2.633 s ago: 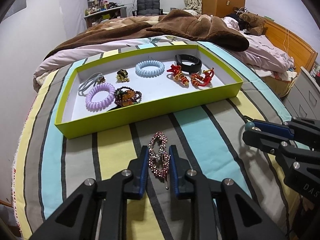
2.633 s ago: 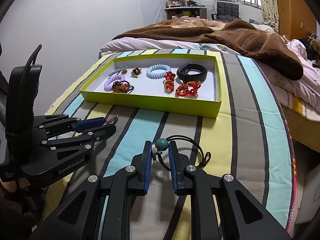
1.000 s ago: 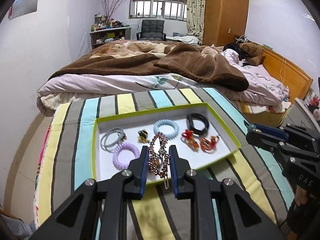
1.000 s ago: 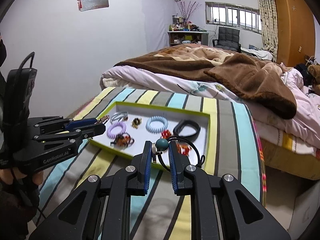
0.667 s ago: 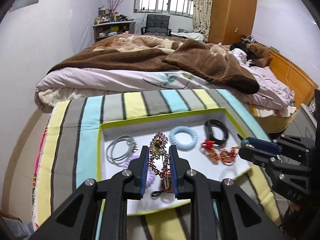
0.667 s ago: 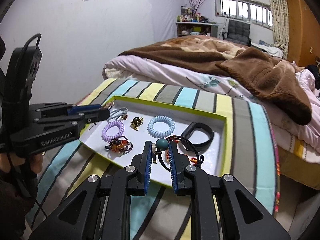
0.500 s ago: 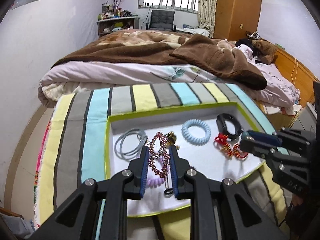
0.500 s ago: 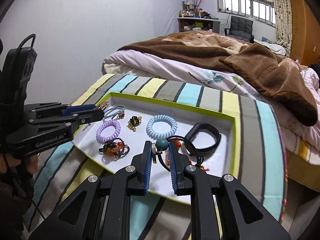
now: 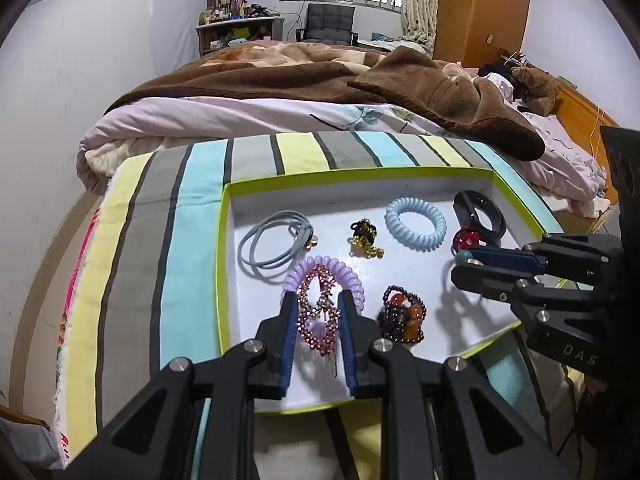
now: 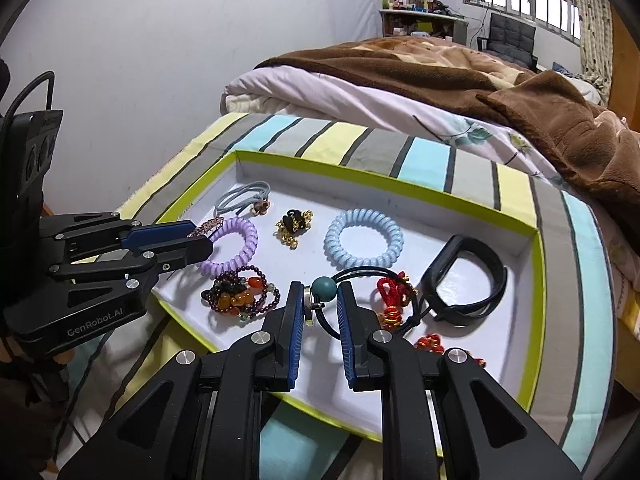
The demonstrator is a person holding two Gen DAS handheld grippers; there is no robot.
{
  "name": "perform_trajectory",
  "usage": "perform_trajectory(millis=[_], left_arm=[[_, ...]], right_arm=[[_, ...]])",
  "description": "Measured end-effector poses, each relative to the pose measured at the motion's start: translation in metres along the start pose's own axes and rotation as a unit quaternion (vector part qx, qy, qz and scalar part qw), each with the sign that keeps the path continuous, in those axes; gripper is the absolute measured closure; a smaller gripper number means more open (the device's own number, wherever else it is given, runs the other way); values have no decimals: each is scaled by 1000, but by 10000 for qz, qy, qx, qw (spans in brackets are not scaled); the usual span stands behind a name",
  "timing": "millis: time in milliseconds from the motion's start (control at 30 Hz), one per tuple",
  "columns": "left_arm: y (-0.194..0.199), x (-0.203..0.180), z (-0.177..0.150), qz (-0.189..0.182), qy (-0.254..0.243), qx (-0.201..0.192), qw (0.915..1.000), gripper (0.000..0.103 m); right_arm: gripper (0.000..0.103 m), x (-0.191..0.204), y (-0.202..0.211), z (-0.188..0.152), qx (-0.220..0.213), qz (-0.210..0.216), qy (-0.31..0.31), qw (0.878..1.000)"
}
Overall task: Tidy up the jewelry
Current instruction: 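Carry the pink clip and black hair tie into the green box, then open both tools to release the items and withdraw from the box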
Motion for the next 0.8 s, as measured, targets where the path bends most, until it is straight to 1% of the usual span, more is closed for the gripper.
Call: perform_trajectory(millis=[167,433,800], left_arm=[[-4,0,-2,-20,29,105,9999,82],[-5,0,-7,-69,61,117,9999,82],[-4,1,-6,-90,105,138,9998,82]], right_arm=[[86,1,-8,-1,179,76,-11,9998],[86,1,-15,-4,351,110,-35,9993],[86,1,-17,-2,360,71,6,9993]])
Point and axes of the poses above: each gripper's, at about its wrist camera, not at the fingertips, and y roughly against the way its jaws point, x to its left, z to its top, the point moved 1 cm from there along -y, roughly the way its jaws point, and after that the axes turned 4 degrees about y, right-handed, at the moved point
